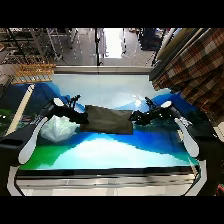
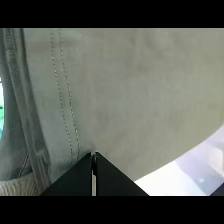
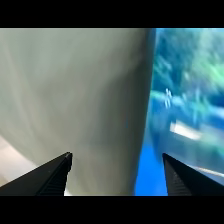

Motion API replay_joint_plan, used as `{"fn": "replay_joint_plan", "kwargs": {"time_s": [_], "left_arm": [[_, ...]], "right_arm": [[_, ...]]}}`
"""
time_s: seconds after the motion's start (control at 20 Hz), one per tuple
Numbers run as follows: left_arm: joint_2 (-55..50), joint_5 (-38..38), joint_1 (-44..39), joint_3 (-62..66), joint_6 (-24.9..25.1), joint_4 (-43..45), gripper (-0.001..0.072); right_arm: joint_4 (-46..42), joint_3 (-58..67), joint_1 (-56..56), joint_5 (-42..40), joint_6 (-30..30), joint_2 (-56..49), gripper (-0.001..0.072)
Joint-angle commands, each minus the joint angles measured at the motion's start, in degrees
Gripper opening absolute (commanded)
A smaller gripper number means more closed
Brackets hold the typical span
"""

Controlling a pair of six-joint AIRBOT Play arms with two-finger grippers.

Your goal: Fold the clothes and pants, and hang the long-sleeved shirts on hangers.

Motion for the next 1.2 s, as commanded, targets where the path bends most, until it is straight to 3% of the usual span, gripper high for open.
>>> {"fn": "replay_joint_plan", "kwargs": {"time_s": [0.0, 0.1, 0.15, 0.25, 0.3, 0.55, 0.75, 1.05, 1.15], "left_arm": [[-1.0, -1.7, -0.1, 1.6, -1.7, 0.0, 0.0005], [-0.9, -3.2, -0.1, 2.3, -2.7, -0.2, 0.0006], [-0.9, -4.4, -0.1, 2.4, -2.7, -0.7, 0.0006], [-0.6, -9.7, -0.1, 3.3, -2.7, -1.8, 0.0006], [0.1, -13.2, -0.1, 3.7, -2.7, -1.7, 0.0006], [10.4, -22.2, -0.2, 3.8, -2.2, -1.7, 0.0006], [21.6, -25.9, -0.2, 3.8, -2.2, -1.7, 0.0008], [33.7, -29.7, -0.3, 3.7, 0.8, -1.7, 0.0008], [35.7, -28.7, -0.3, 3.7, 0.9, -1.7, 0.0009]], "right_arm": [[7.7, 3.6, 0.7, 1.6, -6.1, -6.1, 0.0654], [7.9, 8.3, 2.8, 6.3, -6.0, -9.4, 0.0625], [7.9, 10.3, 4.1, 8.0, -5.5, -10.5, 0.0546], [7.9, 13.0, 5.6, 9.2, -4.9, -10.5, 0.0078], [7.6, 14.4, 5.6, 10.1, -4.2, -9.8, 0.0016], [-4.6, 17.6, -0.1, 11.8, 8.7, 4.7, 0.0014], [-11.4, 17.6, -14.6, 18.6, 18.0, 19.0, 0.0014], [-12.8, 17.5, -46.4, 28.2, 20.0, 28.0, 0.0014], [-17.8, 16.4, -55.7, 32.5, 17.8, 28.0, 0.0014]]}}
